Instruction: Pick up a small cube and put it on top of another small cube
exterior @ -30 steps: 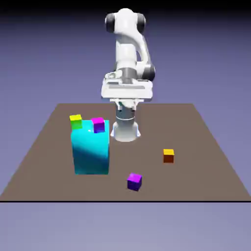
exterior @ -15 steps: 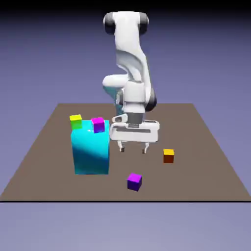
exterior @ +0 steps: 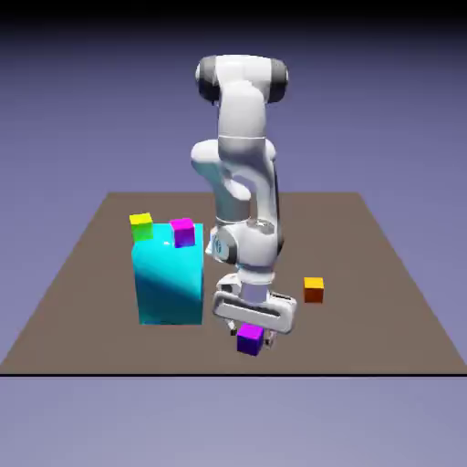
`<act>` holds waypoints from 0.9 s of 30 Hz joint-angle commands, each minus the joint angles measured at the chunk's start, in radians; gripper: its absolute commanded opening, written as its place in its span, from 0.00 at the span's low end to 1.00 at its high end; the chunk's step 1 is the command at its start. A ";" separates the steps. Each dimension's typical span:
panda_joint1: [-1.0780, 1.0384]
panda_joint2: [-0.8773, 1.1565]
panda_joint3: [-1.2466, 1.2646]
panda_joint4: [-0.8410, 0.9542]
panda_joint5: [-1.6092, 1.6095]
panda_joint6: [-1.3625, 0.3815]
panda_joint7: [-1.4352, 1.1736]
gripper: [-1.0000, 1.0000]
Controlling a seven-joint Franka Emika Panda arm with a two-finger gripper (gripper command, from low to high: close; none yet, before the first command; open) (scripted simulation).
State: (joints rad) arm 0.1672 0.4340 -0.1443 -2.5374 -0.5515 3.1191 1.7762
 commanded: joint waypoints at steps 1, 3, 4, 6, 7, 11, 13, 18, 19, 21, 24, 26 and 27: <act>-0.021 -0.036 0.026 -0.013 0.017 -0.025 -0.017 0.00; -0.064 -0.109 0.078 -0.039 0.051 -0.075 -0.052 0.00; -0.086 -0.145 0.104 -0.052 0.068 -0.100 -0.069 0.00; -0.129 -0.217 0.155 -0.078 0.102 -0.149 -0.103 0.00; -0.143 -0.242 0.173 -0.087 0.114 -0.166 -0.115 0.00; -0.113 -0.328 0.282 -0.141 0.203 -0.204 -0.045 0.00; -0.093 -0.385 0.354 -0.176 0.263 -0.230 0.002 0.00; -0.043 -0.528 0.536 -0.266 0.411 -0.293 0.118 0.00; -0.033 -0.556 0.572 -0.284 0.441 -0.305 0.141 0.00; -0.013 -0.614 0.644 -0.320 0.500 -0.331 0.188 0.00; 0.017 -0.699 0.753 -0.373 0.590 -0.368 0.258 0.00; 0.037 -0.756 0.825 -0.409 0.649 -0.394 0.305 0.00; 0.042 -0.771 0.844 -0.418 0.664 -0.400 0.317 0.00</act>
State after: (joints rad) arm 0.2095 -0.3372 0.6999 -2.9557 0.1130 2.7200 2.0930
